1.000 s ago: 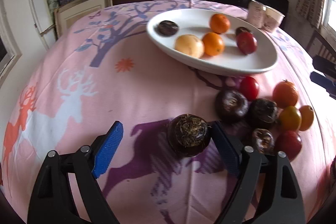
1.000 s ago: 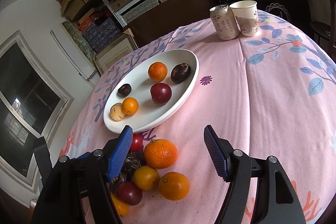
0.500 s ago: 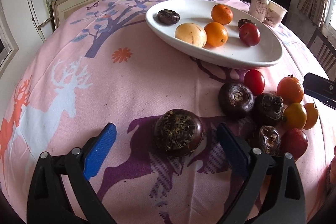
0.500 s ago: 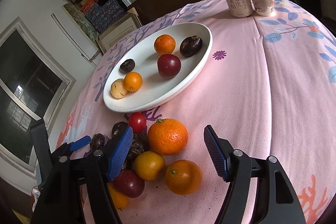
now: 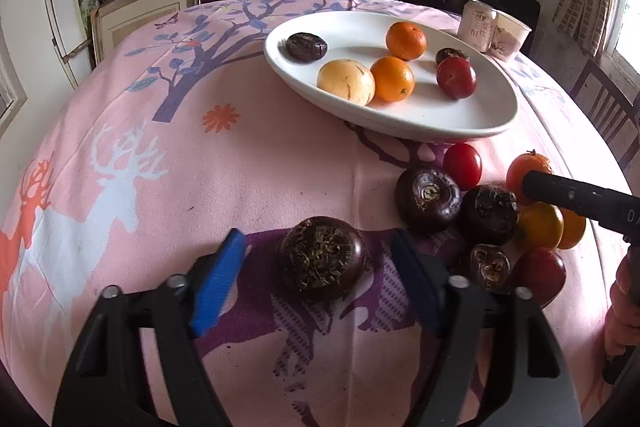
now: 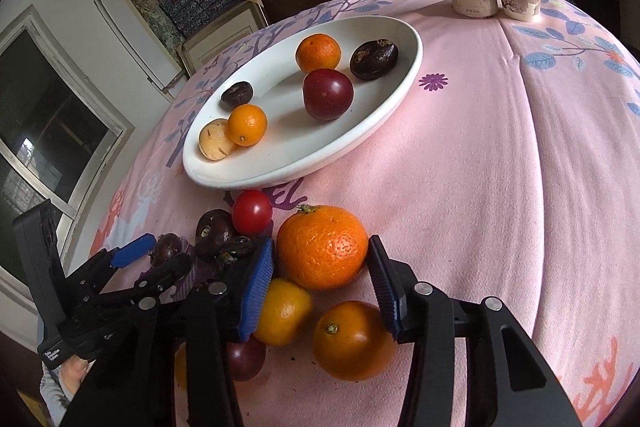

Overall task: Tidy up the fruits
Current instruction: 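Grasp another dark brown fruit with the left gripper while the right gripper grasps a mandarin, then place the dark fruit on the plate with the left gripper while the right places the mandarin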

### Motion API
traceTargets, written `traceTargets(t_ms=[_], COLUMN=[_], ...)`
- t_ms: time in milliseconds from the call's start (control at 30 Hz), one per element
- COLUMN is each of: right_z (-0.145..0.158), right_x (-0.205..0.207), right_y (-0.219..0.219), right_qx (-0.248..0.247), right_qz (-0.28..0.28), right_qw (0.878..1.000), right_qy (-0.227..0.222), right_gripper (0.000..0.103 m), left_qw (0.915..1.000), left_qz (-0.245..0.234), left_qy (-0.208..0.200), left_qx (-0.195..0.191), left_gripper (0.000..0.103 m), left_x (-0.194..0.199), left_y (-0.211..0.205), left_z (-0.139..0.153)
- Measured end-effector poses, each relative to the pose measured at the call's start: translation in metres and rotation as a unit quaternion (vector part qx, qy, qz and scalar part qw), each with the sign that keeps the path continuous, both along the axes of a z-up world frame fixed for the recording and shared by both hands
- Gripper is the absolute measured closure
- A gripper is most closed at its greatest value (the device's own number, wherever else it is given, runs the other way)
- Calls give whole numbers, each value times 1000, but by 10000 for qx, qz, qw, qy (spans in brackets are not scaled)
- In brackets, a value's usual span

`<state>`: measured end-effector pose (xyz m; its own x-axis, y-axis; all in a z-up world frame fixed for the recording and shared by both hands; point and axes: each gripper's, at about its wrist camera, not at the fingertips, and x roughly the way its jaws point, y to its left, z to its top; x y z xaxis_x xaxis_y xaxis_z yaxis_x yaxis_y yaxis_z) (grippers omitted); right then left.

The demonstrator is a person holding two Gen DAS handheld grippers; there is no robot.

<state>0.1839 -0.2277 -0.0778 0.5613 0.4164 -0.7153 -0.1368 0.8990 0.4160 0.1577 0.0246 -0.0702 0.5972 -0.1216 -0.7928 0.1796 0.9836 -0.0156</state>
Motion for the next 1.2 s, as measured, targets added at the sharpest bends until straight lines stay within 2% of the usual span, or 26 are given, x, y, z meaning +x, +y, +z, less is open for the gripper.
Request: traceTargets(t_ms=[67,133,200,233,467,700,833,967,1067,1200], right_z=[0,0,0,1,4,32,51,62,61,53], right_x=[0,0,-1,-1,-3,-19,-14,11,29,49], right_y=[0,0,1,0,-8,-29,-40,-35,-21,1], right_qx=[-3,0,-15,-20,11,190,363,332,360,141], right_qz=[-1,1,2,-3,-139,-461,-613,-560,-415,-219], right_qw=[10000,10000,10000,10000,9999,9965,9938,9948,9962,9976], right_qy=[-4,-3,-12,-18,-76,-665,-857,-780,-683,-646], right_gripper=[56,56,56,56,57,57,57,58,58,57], left_qw=[10000,10000,10000,10000,9996,9976,9962,9952,9954,9971], left_qz=[-4,-14,-13,-38,-111,-134,-87,-69,-42,-25], left_qy=[-17,-30,-53,-59,-248,-677,-864,-968,-947,-751], left_qx=[-15,-41,-6,-11,-6,-17,18,-102,-120,-78], left_gripper=[42,48,61,62,62,62,62,62,62,62], left_x=[0,-1,-1,-2,-9,-10,10,42,68,104], left_y=[1,1,1,0,-3,-6,-11,-21,-30,-39], left_z=[0,1,1,2,8,33,57,77,79,66])
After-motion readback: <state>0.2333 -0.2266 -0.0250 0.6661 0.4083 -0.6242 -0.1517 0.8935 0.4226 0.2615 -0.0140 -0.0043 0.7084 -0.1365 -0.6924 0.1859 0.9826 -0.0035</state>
